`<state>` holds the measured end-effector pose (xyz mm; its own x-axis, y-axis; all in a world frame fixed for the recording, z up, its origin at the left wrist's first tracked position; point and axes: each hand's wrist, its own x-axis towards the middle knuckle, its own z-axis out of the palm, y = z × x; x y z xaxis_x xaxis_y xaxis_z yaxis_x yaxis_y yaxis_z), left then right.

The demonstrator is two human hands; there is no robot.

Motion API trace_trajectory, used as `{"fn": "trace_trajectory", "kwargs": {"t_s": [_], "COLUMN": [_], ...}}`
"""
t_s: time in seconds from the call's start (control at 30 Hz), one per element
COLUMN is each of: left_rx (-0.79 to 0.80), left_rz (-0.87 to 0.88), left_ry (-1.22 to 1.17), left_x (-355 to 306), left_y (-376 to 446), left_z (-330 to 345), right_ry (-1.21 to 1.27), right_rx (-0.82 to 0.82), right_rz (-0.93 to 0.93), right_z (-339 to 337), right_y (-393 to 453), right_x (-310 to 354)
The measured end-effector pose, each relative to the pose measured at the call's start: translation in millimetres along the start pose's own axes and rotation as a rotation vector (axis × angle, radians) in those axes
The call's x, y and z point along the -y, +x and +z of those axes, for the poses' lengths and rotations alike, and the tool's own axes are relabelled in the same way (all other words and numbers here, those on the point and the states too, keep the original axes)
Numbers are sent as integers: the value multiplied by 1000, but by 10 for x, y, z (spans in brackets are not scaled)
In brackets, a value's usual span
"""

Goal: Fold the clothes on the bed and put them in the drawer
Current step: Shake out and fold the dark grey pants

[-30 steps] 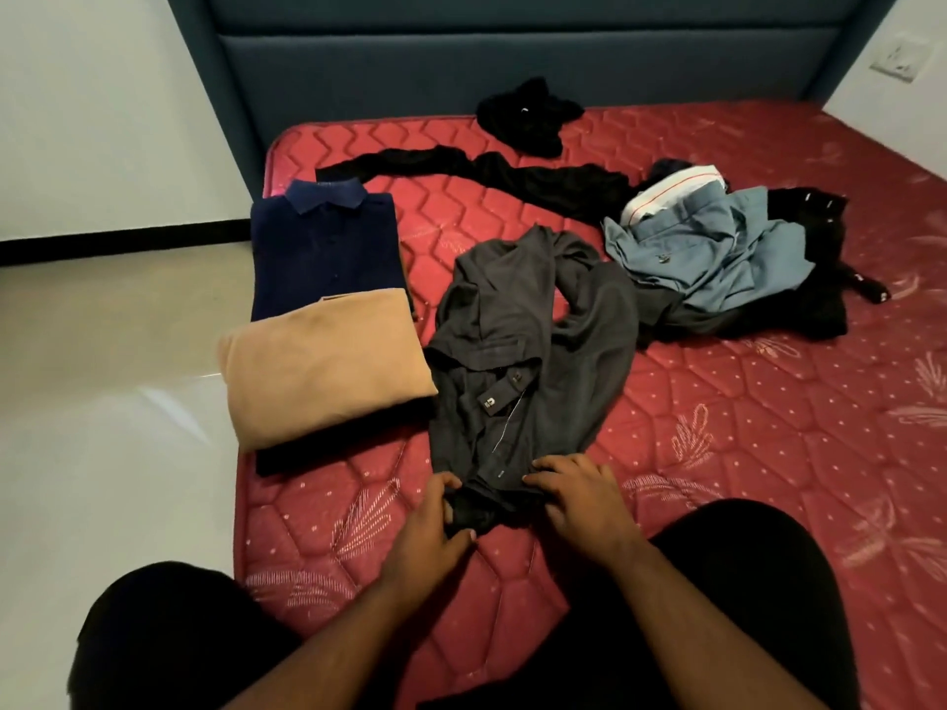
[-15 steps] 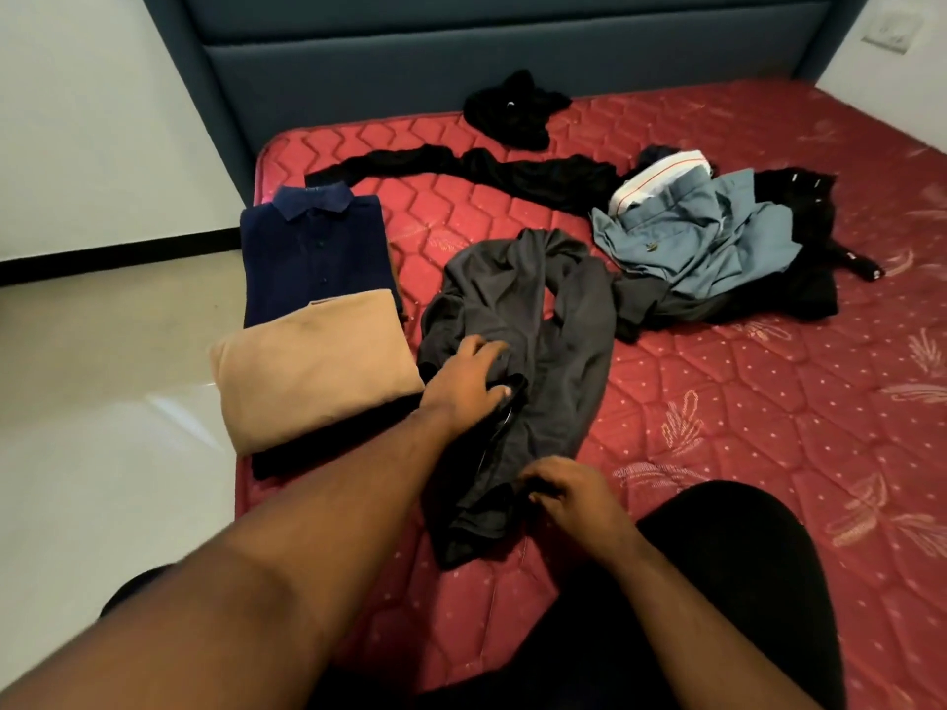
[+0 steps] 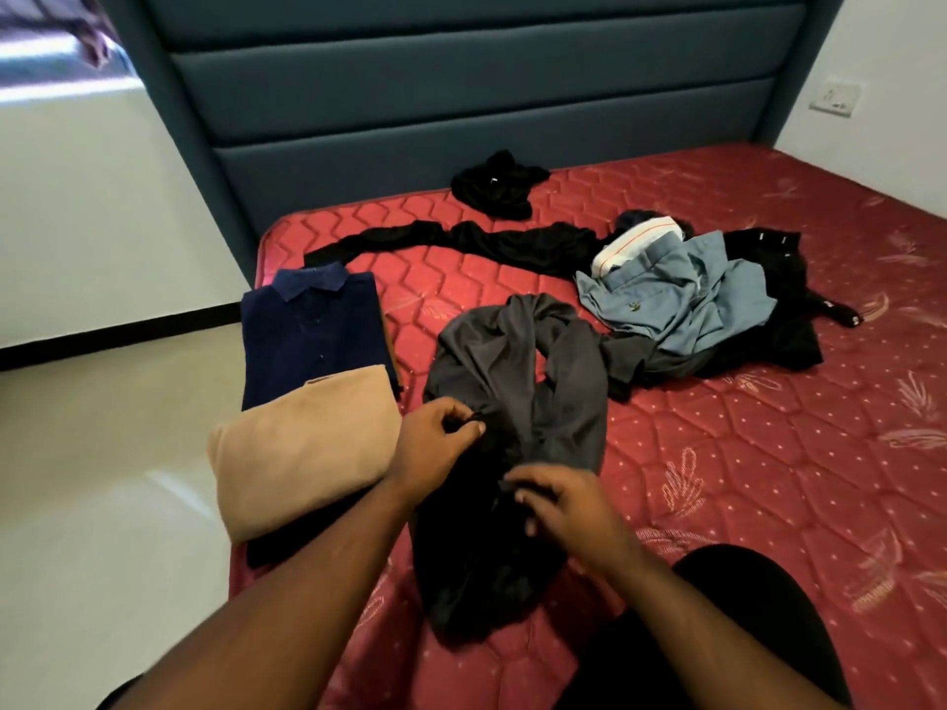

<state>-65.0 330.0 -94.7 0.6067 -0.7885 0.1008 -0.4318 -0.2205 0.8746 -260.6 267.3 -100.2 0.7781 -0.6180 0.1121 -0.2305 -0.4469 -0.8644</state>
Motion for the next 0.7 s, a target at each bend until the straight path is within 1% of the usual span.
{"fn": "trace_trajectory", "kwargs": {"t_s": [0.1, 0.17, 0.2, 0.27, 0.33, 0.37, 0.4, 0.43, 0.53, 0.6, 0.63, 0.67, 0.7], "left_rx": [-1, -6, -6, 57, 174, 222, 239, 220, 53, -24, -14, 38, 123], "left_rz": [53, 49, 19, -50, -95, -100, -77, -43, 76, 98, 76, 24, -53], "left_ry": [-237, -438, -536, -742, -878, -880, -826, -763, -600, -537, -553, -589, -639], "left_x": [-377, -672, -800, -1051, -1205, -1255, -1283, -1317, -1424, -1507, -1566, -1632, -1690], "left_y": [-131, -177, -179, -200, -223, -220, -211, -221, -247, -214, -214, -219, -219], "left_z": [-238, -378, -437, -600, -762, -817, -857, -885, -972, -998, -1028, -1070, -1094], "right_ry": [116, 160, 181, 192, 164, 149, 148, 163, 223, 222, 221, 231, 261], "right_rx": [-38, -12, 16, 84, 131, 141, 144, 135, 51, 54, 95, 148, 192], "right_rz": [-105, -162, -174, -200, -228, -239, -246, -250, -249, -240, -229, -211, -179], "right_z": [-271, -467, -553, -694, -765, -778, -794, -802, -838, -932, -964, -983, -989], "right_y": [386, 585, 670, 791, 859, 879, 888, 885, 856, 867, 858, 842, 823], "right_x": [571, 933, 1072, 1316, 1472, 1517, 1552, 1575, 1691, 1736, 1779, 1829, 1869]}}
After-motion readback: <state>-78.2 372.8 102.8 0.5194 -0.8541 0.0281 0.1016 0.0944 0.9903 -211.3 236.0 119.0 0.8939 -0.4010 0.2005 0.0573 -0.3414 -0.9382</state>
